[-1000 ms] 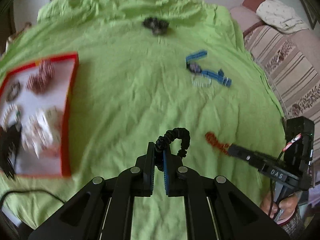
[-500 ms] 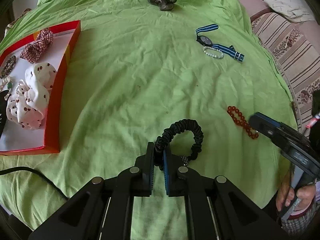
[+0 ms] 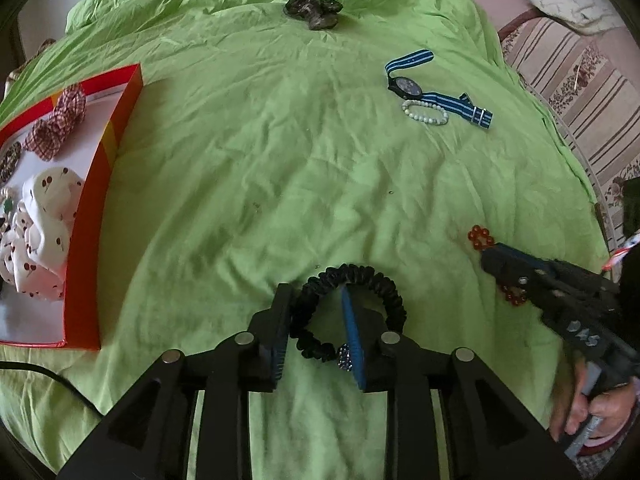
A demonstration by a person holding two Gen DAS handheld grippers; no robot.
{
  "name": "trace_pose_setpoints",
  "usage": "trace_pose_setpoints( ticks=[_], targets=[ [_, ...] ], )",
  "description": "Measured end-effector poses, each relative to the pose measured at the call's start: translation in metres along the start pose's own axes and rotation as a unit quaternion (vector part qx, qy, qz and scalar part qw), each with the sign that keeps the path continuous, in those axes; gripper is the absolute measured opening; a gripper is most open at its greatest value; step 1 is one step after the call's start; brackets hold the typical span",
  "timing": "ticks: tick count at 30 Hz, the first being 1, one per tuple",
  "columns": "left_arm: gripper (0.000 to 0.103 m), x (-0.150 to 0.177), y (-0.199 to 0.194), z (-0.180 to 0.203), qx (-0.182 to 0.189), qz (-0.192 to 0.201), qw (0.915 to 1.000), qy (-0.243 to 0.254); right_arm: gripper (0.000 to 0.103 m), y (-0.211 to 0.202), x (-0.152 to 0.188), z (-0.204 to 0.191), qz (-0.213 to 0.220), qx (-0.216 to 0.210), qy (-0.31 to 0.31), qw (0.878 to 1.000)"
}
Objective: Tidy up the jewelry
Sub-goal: 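Grasp the black hair tie with the left tool while the right tool grasps the red bead bracelet, then carry the hair tie and red bead bracelet into the tray and open both tools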
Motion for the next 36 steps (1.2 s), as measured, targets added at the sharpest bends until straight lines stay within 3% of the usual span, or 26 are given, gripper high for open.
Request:
trace_pose_setpoints(
  ticks=[1,2,15,24,36],
  targets=[
    [0.020,0.000,-0.001,0.001,0.000,0.001,1.0000,0.004,0.016,-0.004,0.001,-0.001,0.004,-0.004,0.005,1.000],
    [0.007,0.001,-0.003,0.000,0.001,0.003,1.0000,0.004,0.016,-0.009,0.001,-0.001,0.009,-0.007,0.010,1.000],
    [0.007,0.006,-0.093,-0.013,0.045,0.078,0.9951,-0.041,0.016,-0.075,0.000,-0.033,0.067,-0.050,0.018,0.996],
    [0.007,0.016,-0.147,-0.025,0.004,0.136,0.9901,-0.032,0.016,-0.096,0.003,-0.060,0.082,-0.063,0.002,0.995],
    [0.007,0.030,-0.176,-0.089,-0.034,0.167,0.9813,-0.090,0.016,-0.097,0.001,-0.093,0.071,-0.069,-0.025,0.995]
  ],
)
Point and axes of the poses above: each gripper's, at about its wrist camera, not at the fingertips, and y roughly the way its jaws point, z to its right, x to its underside, the point moved 2 cm from there along y, roughly the way its jaws point, and after that the axes turned 1 degree about y, right-handed, at the moved point
